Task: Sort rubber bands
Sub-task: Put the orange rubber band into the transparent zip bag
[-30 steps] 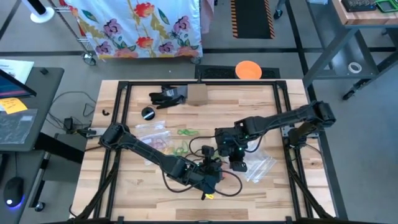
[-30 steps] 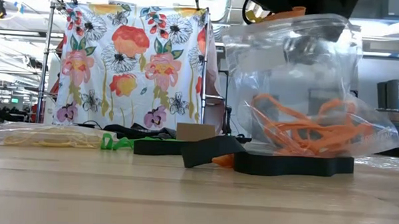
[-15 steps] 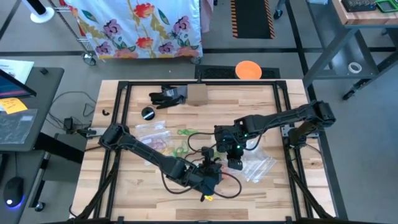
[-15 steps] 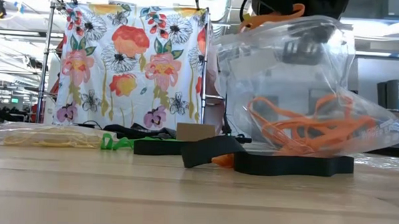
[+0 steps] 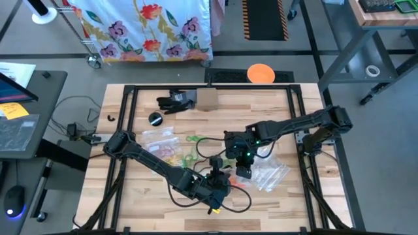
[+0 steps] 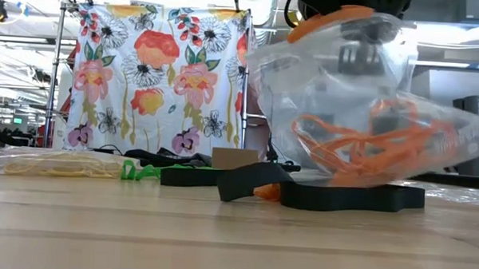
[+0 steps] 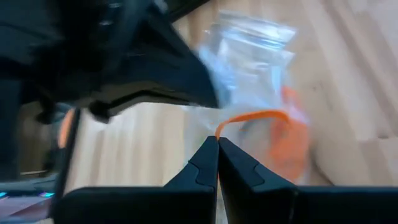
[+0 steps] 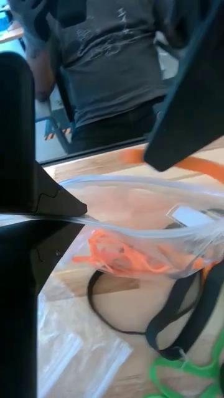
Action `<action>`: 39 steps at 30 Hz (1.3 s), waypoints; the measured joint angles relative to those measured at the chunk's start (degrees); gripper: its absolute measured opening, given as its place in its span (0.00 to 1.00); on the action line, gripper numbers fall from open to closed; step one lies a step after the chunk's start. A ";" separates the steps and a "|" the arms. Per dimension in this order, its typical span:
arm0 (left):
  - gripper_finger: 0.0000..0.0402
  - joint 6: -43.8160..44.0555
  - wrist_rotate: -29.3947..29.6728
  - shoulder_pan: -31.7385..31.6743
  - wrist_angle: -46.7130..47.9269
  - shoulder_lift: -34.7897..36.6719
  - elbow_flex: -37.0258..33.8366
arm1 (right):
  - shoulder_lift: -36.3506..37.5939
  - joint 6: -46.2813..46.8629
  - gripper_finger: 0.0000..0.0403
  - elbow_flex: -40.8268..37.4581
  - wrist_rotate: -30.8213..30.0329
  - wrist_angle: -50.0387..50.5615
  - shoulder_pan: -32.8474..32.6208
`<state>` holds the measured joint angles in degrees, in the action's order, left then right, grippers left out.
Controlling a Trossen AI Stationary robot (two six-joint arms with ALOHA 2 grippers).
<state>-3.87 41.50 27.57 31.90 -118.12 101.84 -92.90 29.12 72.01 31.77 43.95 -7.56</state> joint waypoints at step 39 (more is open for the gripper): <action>0.00 1.21 1.65 -0.02 4.34 0.08 0.00 | 0.00 -0.15 0.01 0.00 -0.07 -1.25 -0.71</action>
<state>-2.67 43.15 27.55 36.24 -118.04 101.84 -92.90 28.97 72.01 31.70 42.70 -8.27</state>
